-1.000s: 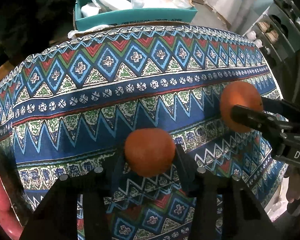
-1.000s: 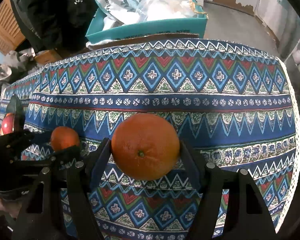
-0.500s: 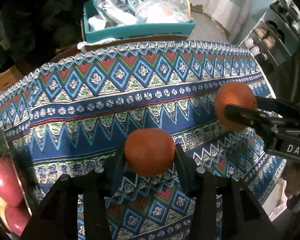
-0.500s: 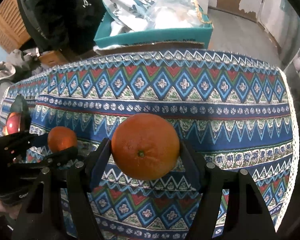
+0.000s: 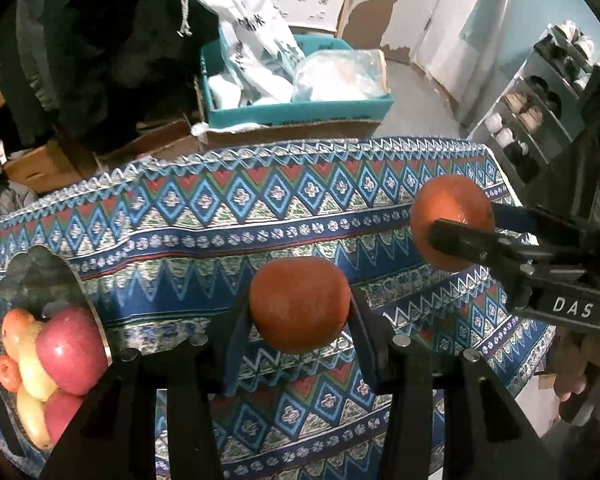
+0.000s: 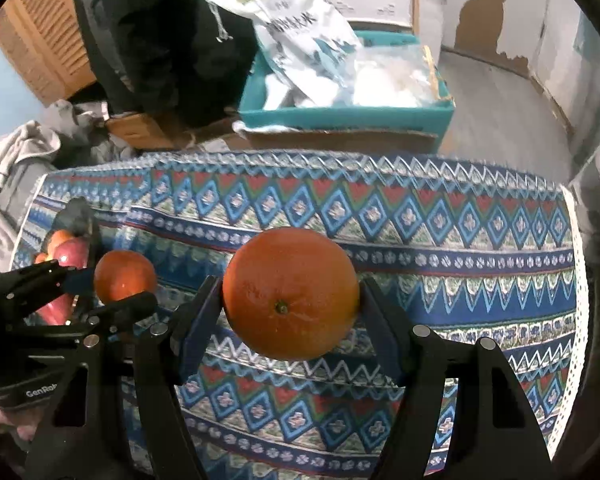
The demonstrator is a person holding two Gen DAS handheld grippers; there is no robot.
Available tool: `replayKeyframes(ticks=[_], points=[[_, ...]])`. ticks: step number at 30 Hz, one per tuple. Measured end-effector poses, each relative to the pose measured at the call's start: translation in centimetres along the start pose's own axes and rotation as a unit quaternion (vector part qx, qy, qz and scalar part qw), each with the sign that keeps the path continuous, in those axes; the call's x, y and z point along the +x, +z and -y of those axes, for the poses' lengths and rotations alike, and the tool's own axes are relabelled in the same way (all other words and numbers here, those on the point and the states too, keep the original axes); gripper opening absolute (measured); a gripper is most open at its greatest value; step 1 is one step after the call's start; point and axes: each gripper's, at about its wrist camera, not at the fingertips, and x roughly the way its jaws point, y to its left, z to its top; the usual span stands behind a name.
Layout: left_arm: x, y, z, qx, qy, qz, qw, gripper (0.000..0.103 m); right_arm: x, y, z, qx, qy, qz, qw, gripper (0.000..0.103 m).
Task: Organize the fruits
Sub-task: 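Lift and carry the orange with the right tool while the left tool carries its orange to the bowl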
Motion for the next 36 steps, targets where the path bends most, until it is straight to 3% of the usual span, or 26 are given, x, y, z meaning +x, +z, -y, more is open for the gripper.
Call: replayKeyframes(ticks=[22,36], points=[[-8.3,-1.4,-6.9,-0.053,0.019,0.061,0.9965,0.048,-2.9,2.6,-9.5,-0.069,0.030,0.034,0.997,0.070],[-11.2,-3.7,-13.8,-0.110,0.031,0.079,0.9903,0.048,-1.3,4.6,-17.4,-0.113,0.062,0.027,0.991,0.070]])
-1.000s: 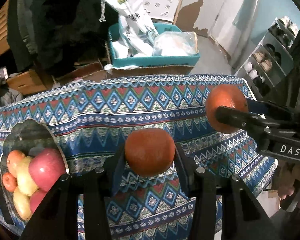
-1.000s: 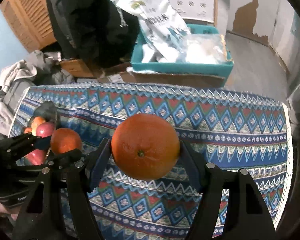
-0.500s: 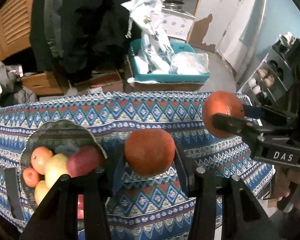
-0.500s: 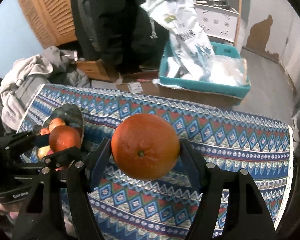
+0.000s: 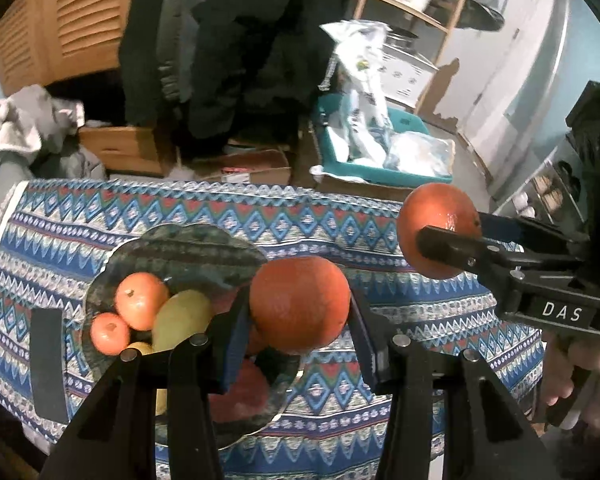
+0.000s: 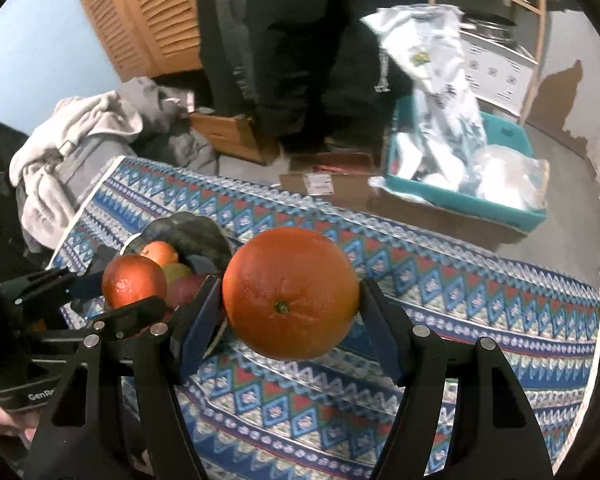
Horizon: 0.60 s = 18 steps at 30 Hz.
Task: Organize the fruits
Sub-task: 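Lift and carry the orange with the right tool while the left tool carries its orange to the bowl, then open the right tool over the bowl while the left tool releases its orange into it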
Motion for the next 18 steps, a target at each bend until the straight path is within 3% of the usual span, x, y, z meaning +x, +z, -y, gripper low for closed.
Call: replayKeyframes(ticks=[18], points=[[-1.3,-0.6,-8.5,-0.048,0.028,0.012,0.9984,0.048,6.2,3.0,-7.5,-0.039,0.036,-0.038,0.998,0.070]])
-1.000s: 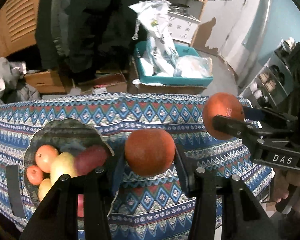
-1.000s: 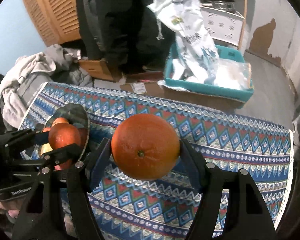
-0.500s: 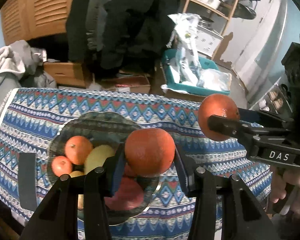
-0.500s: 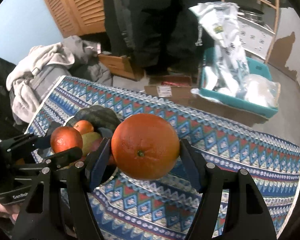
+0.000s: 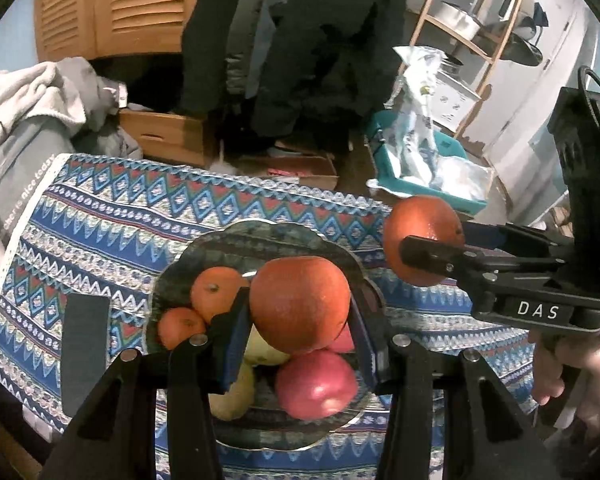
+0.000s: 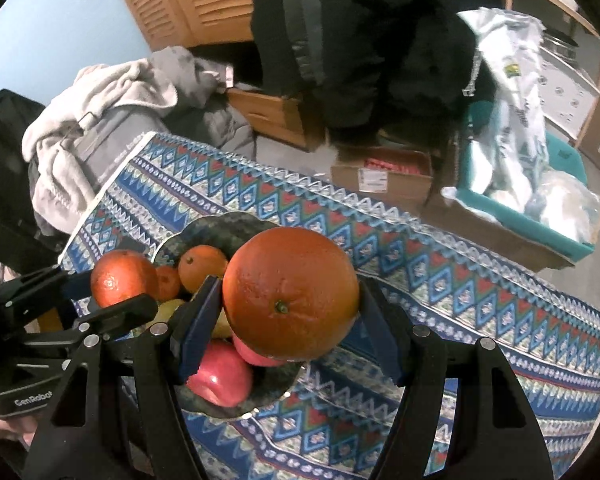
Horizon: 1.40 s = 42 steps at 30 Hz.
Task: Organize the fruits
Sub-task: 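Open the right tool over the bowl while the left tool releases its orange into it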
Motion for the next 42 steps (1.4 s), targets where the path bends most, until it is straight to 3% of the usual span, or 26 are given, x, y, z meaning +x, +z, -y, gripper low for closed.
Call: replayKeyframes(ticks=[6,11,26,34,42], points=[[1.9,-0.4,-2.1,-0.026,0.004,-0.026,0.9993,0.048,2.6,0.6,-0.8,-0.001,0.006,-0.021,1.000,0.070],[2.7,-0.8,-2.6,-0.020,0.022,-0.032,0.9991,0.048,4.5,1.0,-1.2,-0.005,0.008,-0.030,0.999,0.070],[6.2,-2.0,-4.9,-0.046,0.029,-0.076,0.9956,0.048,8.7,1.0,-2.0,-0.007,0.011,-0.067,0.998,0.070],[5.6,-2.0,-4.9,-0.045,0.033,-0.070,0.9960,0.056,8.8,1.1,-2.1,-0.008,0.021,-0.063,0.998,0.068],[4.7,-1.9,-3.4,-0.024,0.035,-0.066,0.9969,0.057,7.1,1.1,-2.4,-0.016,0.016,-0.051,0.998,0.068]])
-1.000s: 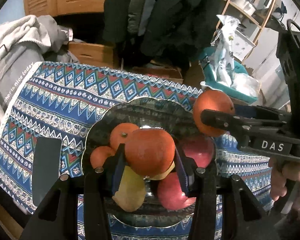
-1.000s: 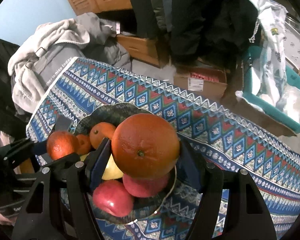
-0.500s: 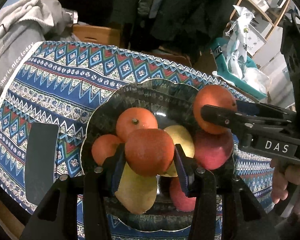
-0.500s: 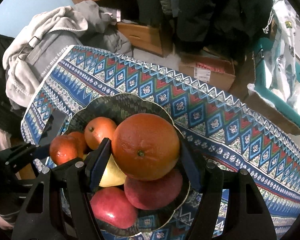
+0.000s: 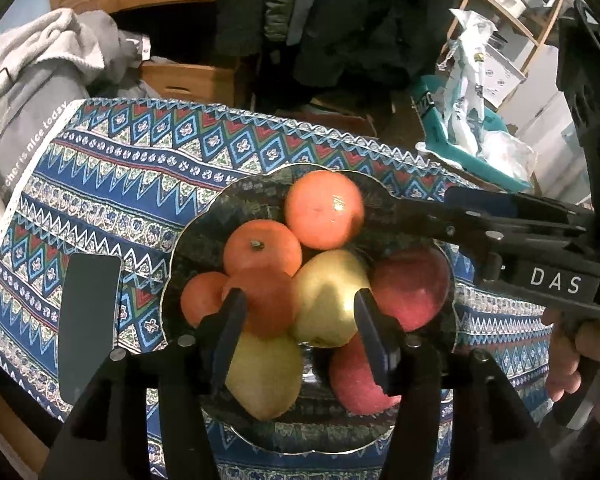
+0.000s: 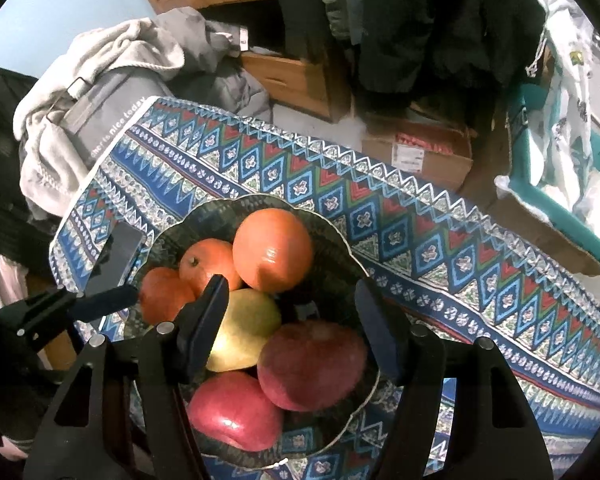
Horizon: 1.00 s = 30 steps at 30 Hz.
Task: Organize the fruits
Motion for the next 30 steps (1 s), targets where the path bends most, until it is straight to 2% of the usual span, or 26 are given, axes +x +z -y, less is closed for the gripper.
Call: replayKeyframes(ticks=[10,17,22,30], points=[[-3.2,-0.1,1.5,0.018,0.012,0.027,0.9994,0.073,-3.7,-0.5,-0.2,-0.005,-0.022,0.033,0.999,0.068],[-6.3,-0.3,2.8,0.041,0.032,0.054,0.9972,0.080,-7.6,-0.7,0.0,0.010,-0.022,0.060,0.998,0.068],[-8.5,-0.4,3.6,0.051,0.047,0.072,0.9950,0.081,-10.6,-1.0,0.1,0.013,-0.031,0.084,0.996,0.068],[-11.2,-0.4,4.6,0.051,0.036,0.087,0.9942,0.081,-15.2,-2.5,0.1,0.006,-0.051,0.119,0.992,0.068]])
